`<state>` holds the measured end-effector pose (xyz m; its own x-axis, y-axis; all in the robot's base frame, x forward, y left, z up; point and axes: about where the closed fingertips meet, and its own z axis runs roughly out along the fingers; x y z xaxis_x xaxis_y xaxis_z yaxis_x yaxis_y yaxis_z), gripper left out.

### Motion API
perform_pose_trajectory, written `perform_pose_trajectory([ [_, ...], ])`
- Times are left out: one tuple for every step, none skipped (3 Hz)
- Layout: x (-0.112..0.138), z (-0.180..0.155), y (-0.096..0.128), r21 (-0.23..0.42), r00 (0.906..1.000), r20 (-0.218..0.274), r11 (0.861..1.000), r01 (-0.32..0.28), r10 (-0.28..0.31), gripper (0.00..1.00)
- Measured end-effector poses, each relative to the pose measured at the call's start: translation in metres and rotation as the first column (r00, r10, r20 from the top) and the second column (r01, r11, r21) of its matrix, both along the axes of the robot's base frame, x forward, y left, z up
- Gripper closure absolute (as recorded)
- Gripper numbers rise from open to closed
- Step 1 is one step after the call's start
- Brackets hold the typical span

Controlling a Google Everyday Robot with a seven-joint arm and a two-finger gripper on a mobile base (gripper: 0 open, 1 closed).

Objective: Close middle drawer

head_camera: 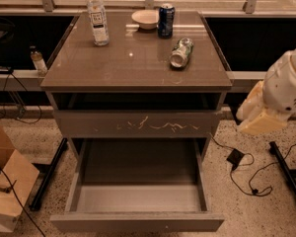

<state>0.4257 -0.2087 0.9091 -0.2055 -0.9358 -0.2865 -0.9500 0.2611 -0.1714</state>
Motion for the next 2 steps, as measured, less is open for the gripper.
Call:
perform_pose_trajectory([
  [-0.012,-0.060,0.005,0.061,0.9984,-0.055,0.998,-0.009,0.012,0.88],
  [-0.022,-0.127,0.008,0.121,0.9861,-0.166,0.992,0.026,-0.005,1.00],
])
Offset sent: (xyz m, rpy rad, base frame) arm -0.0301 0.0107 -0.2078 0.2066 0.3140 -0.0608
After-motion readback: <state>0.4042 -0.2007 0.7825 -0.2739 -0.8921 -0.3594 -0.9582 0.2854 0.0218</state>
